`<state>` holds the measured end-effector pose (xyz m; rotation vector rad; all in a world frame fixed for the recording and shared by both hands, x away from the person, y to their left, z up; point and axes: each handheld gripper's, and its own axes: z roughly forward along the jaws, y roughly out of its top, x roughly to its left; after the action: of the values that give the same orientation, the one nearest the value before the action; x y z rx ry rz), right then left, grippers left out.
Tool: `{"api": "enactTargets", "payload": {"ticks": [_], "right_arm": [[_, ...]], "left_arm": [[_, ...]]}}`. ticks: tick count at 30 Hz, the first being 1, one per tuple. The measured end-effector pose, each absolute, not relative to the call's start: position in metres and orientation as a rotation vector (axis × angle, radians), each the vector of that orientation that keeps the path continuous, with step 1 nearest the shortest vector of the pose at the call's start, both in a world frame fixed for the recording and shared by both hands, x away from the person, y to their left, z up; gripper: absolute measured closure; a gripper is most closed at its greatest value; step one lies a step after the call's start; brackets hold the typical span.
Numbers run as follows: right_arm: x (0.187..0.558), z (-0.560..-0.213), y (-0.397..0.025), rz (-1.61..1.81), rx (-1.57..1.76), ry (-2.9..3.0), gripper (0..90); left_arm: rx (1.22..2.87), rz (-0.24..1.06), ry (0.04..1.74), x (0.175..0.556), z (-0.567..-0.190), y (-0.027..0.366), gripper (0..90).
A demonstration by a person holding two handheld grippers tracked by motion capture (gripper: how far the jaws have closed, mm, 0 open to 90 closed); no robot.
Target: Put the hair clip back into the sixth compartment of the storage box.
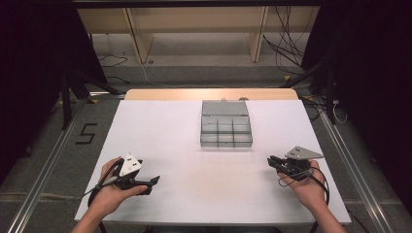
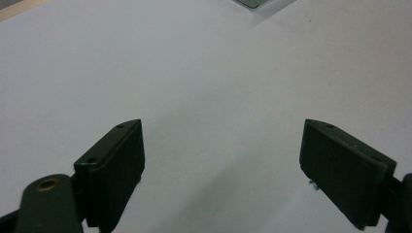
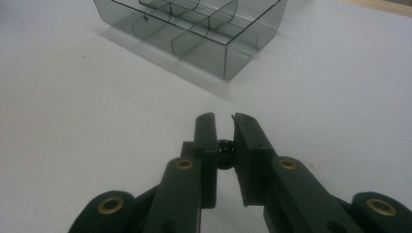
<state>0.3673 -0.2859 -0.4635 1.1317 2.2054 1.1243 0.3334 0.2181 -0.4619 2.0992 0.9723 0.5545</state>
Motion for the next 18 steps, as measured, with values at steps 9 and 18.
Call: {"api": "enactTargets", "payload": {"ticks": [9,18], "right_arm": [[0.3722,-0.4601,-0.2828,1.130,1.134,2.187,81.1],[0.3765,-0.4573,-0.2805,1.131,1.142,2.181,81.1]], "left_arm": [[2.100,0.555,0.972,0.3336,-0.4622,0.2180,16.0],[2.103,0.558,0.969,0.3339,-0.4622,0.2178,16.0]]}}
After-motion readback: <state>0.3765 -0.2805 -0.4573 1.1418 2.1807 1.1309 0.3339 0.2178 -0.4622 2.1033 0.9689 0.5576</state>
